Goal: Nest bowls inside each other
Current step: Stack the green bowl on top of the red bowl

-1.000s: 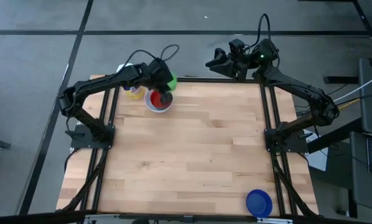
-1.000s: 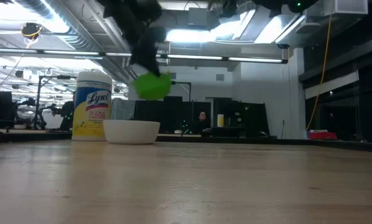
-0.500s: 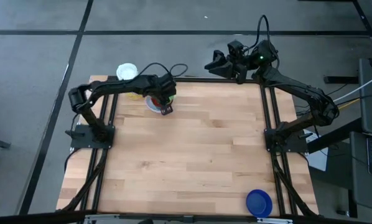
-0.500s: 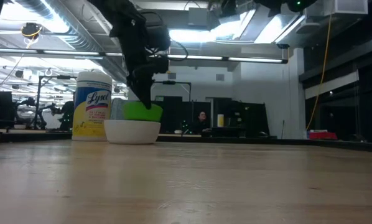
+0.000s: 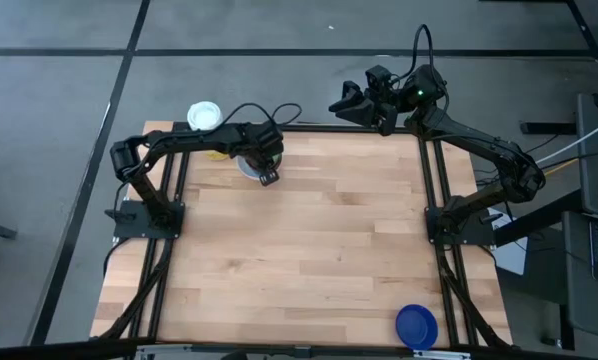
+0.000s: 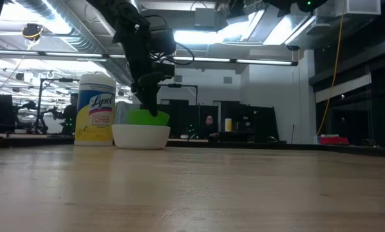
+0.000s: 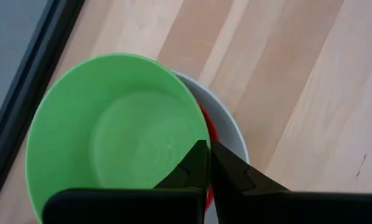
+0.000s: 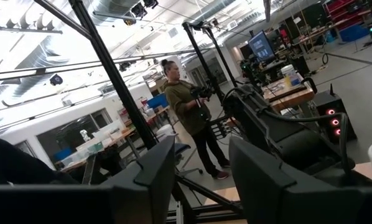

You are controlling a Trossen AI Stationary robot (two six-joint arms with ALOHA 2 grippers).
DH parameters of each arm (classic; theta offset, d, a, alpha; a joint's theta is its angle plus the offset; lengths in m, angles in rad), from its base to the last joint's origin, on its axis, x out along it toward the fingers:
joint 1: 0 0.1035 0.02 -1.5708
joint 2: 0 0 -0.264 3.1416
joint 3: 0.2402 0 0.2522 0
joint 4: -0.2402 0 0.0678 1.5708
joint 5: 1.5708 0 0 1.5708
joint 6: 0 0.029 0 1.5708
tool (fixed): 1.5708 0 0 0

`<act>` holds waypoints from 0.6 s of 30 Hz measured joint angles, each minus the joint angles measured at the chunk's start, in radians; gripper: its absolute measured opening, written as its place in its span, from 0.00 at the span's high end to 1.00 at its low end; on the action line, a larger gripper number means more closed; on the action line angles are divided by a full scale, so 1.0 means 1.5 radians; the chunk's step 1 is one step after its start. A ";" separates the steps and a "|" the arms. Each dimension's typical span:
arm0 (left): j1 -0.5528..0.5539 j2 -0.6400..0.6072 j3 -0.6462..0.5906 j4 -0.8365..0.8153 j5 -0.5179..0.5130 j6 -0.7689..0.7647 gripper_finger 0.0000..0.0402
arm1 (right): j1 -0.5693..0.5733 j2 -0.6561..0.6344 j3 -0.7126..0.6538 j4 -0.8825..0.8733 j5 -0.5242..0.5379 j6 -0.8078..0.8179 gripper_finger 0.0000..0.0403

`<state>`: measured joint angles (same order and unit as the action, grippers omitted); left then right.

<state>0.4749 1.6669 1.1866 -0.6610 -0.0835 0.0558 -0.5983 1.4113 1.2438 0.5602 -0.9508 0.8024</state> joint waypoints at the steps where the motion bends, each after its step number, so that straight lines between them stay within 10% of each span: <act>1: 0.001 0.000 0.000 0.005 0.005 0.001 0.99 | 0.000 0.000 0.000 0.000 0.000 0.000 0.61; 18: 0.021 0.000 0.000 -0.015 0.047 0.008 0.71 | 0.000 0.000 0.000 0.000 0.000 0.001 0.64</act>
<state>0.5068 1.6669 1.1866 -0.6834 -0.0137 0.0677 -0.5983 1.4113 1.2438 0.5606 -0.9512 0.8032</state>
